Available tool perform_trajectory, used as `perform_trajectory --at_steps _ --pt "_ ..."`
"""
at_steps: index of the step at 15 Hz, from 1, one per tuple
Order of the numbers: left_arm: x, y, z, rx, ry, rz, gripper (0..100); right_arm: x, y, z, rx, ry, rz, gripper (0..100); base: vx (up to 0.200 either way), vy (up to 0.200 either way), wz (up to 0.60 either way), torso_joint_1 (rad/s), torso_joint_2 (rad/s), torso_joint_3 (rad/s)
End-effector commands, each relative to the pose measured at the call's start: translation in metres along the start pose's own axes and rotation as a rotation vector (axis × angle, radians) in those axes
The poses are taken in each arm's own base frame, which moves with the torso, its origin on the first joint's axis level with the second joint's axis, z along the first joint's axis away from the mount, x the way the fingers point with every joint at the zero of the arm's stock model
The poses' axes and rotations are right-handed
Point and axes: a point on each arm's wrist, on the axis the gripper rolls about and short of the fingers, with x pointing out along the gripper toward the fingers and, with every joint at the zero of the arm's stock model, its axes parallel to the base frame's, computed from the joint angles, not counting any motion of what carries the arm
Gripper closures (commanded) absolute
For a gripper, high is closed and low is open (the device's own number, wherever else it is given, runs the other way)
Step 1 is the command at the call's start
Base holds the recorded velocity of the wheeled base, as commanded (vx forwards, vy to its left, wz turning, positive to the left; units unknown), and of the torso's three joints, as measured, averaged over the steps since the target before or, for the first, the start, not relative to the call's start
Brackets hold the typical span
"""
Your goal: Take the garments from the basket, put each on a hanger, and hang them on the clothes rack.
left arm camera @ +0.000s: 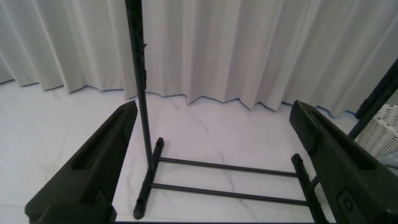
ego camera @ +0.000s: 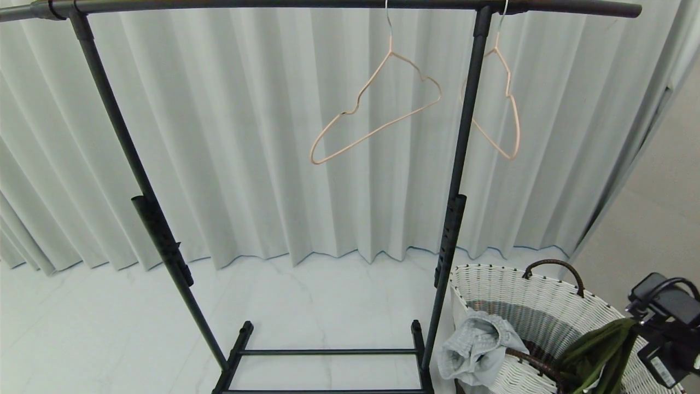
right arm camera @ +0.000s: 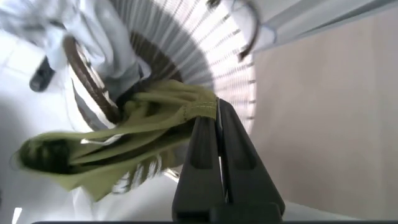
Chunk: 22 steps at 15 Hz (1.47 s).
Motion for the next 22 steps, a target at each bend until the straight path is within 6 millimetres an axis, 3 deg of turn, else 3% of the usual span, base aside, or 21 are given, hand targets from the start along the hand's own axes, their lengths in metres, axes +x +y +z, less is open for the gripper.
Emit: perform_trajectory --at_steps 1,4,8,15,22 --pt "0.0 0.0 0.0 -0.001 0.003 0.0 0 -0.089 -0.028 0.039 0.027 -0.222 -0.139 100 0.0 0.0 0.0 0.0 0.0 0.0" --pt "0.0 0.0 0.0 -0.001 0.001 0.0 0 -0.151 -0.034 0.044 0.082 -0.305 -0.186 100 0.0 0.0 0.0 0.0 0.0 0.0" --pt "0.0 0.0 0.0 -0.001 0.001 0.0 0 -0.188 -0.031 0.038 0.11 -0.406 -0.247 100 -0.05 0.0 0.0 0.001 0.0 0.003" --pt "0.0 0.0 0.0 0.002 0.001 0.0 0 -0.198 -0.028 0.033 0.111 -0.444 -0.271 100 -0.2 0.0 0.0 0.002 0.0 0.003" --pt "0.0 0.0 0.0 0.001 0.001 0.0 0 -0.197 -0.028 0.033 0.109 -0.44 -0.268 100 0.0 0.029 0.0 0.002 0.0 0.0"
